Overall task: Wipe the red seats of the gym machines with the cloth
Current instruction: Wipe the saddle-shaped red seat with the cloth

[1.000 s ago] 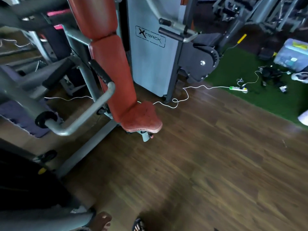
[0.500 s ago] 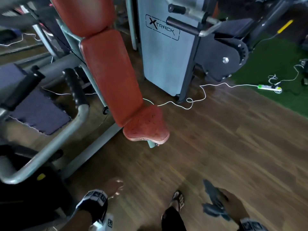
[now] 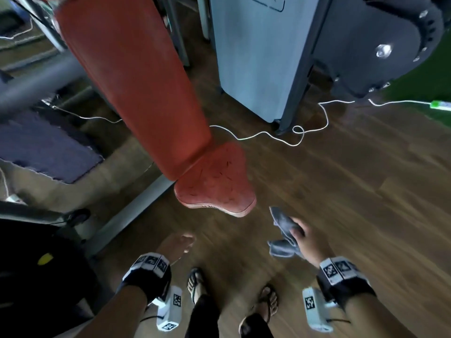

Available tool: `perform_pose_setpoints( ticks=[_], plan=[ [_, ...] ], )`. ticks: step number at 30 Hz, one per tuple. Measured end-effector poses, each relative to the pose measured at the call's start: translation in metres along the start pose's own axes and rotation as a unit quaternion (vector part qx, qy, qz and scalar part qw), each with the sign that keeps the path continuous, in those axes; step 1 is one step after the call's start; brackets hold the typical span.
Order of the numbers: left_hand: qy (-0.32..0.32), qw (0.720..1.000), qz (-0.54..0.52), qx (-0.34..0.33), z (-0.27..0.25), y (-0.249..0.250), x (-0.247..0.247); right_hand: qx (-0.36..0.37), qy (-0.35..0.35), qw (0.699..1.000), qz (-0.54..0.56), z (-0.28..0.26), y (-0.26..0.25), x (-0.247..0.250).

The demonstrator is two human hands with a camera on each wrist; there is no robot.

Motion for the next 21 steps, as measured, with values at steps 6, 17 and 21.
perform_pose_setpoints(
  ticks=[6,17,21],
  plan=[
    [0.049,0.996,0.048,-0.058,0.062,0.008,0.017,0.025,0.092,0.994,-0.046,0.067,-0.019,-0.047],
    [0.153,0.985,0.050,-0.069,0.182,-0.020,0.057,0.074,0.101,0.967,-0.224,0.149,-0.035,-0.148],
    [0.133,0.984,0.062,-0.097,0.222,-0.040,0.054,0.069,0.116,0.959,-0.250,0.169,-0.034,-0.150]
  ],
)
Point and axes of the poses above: each hand's wrist, its own z-axis towards the middle knuckle, its own x-axis out of the back of the hand, y = z × x, the point moved 7 cm from there along z, towards the middle knuckle, and after that the axes turned 2 degrees about -z, right-handed, at the moved point
